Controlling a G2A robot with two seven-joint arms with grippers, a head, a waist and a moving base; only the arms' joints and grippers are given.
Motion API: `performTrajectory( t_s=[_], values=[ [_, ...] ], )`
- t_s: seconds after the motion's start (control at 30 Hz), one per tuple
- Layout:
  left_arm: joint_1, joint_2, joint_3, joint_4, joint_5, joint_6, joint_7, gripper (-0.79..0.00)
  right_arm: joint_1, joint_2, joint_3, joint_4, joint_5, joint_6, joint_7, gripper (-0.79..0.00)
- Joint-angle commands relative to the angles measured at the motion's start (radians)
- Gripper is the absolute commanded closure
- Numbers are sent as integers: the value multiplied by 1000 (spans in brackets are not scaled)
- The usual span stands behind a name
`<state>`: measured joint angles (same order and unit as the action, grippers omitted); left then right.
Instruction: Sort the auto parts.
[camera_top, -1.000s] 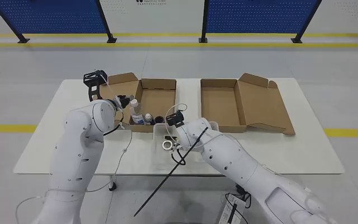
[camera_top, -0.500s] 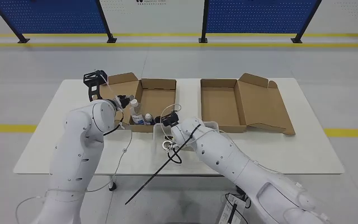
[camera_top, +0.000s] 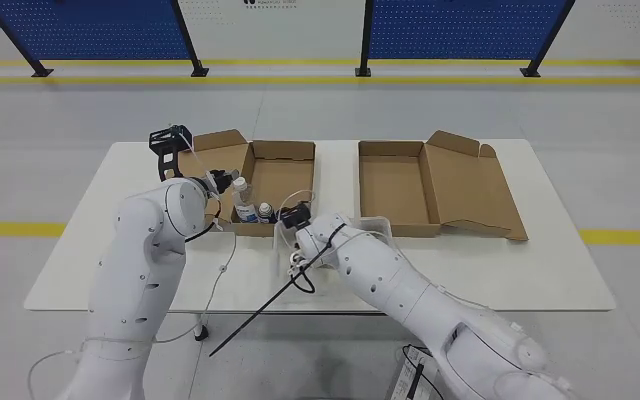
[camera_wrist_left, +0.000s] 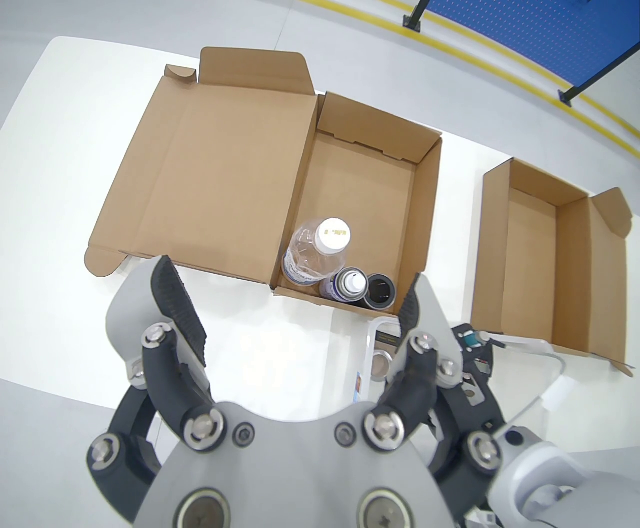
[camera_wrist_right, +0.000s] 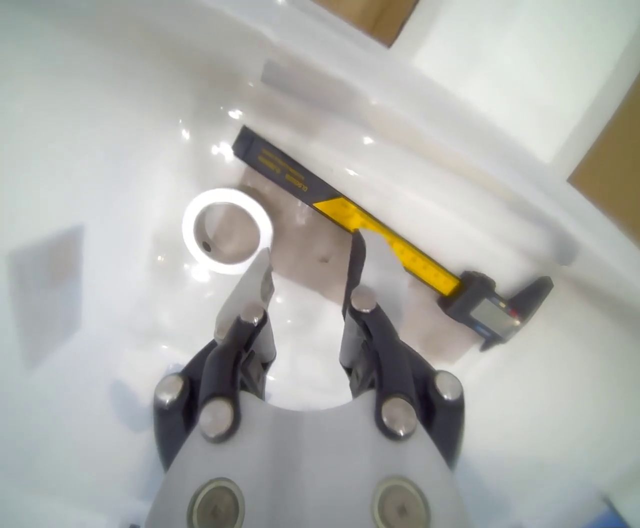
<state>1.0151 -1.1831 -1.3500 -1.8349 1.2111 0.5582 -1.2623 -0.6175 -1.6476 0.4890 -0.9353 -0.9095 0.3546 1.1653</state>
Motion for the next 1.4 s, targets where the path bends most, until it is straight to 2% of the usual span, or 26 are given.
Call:
performTrajectory(
  t_s=[0.0,0.1,0.43,1.37],
  values=[
    [0,0,0,0,0,0,0,-785,1,-9,-1,16,8,-8,-8,-320],
    [0,0,0,0,0,0,0,-785,5,-21,-3,39,10,-16,-14,-302],
    [0,0,0,0,0,0,0,-785,19,-56,-8,75,0,-26,-24,-326],
    [0,0,0,0,0,0,0,-785,7,-117,13,161,-43,-23,-79,-379]
  ],
)
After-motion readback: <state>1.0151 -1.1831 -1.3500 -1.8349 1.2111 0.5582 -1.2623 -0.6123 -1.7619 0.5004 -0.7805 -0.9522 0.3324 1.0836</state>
